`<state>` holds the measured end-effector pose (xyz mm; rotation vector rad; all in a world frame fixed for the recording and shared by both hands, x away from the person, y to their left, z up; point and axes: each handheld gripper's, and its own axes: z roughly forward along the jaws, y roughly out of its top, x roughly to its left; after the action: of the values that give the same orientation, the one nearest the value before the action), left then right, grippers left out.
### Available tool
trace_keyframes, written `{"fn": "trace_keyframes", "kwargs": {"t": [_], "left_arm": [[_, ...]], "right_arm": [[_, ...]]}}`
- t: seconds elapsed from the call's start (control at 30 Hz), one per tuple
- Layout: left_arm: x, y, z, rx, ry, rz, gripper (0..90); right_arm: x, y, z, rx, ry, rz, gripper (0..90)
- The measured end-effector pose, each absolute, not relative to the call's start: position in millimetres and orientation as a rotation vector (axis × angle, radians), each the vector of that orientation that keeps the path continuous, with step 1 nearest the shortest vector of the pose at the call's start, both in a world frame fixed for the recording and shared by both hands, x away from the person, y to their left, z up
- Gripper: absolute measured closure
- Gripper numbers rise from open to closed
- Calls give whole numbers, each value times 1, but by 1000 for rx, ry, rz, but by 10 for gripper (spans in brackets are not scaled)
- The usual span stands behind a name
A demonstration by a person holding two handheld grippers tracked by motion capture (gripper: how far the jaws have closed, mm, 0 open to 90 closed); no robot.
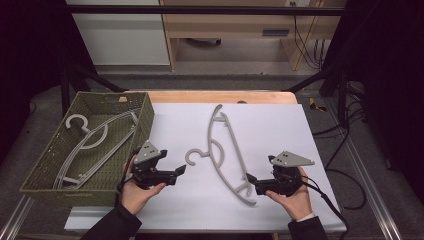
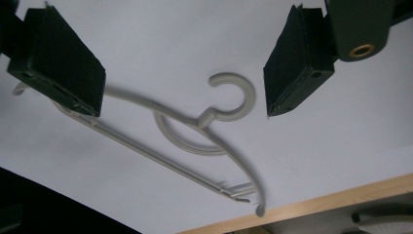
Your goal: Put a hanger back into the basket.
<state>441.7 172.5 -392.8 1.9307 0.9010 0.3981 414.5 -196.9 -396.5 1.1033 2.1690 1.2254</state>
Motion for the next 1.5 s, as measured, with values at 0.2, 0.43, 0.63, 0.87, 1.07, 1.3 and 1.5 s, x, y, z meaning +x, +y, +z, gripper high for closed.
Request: {"fn": "trace_keyframes", "kwargs": {"t": [0.2, 0.43, 0.63, 0.87, 1.07, 1.3, 1.5], "left_arm": [[453, 145, -405, 1952, 900, 374, 163], [463, 122, -419, 1965, 929, 328, 174], [469, 104, -436, 2002, 948, 310, 173], [481, 82, -454, 2017, 992, 282, 174], [489, 66, -468, 2030, 1026, 266, 175], [492, 54, -479, 2050, 1043, 259, 201], [489, 48, -482, 2070, 1034, 305, 251]], "right_arm": [[412, -203, -396, 1118, 2151, 1234, 67], [412, -207, -398, 1128, 2144, 1227, 70], [409, -209, -396, 1124, 2133, 1236, 71], [409, -211, -395, 1123, 2127, 1241, 68], [409, -211, -395, 1126, 2122, 1252, 68], [409, -211, -394, 1126, 2121, 1253, 68], [409, -212, -394, 1120, 2121, 1251, 68]]}}
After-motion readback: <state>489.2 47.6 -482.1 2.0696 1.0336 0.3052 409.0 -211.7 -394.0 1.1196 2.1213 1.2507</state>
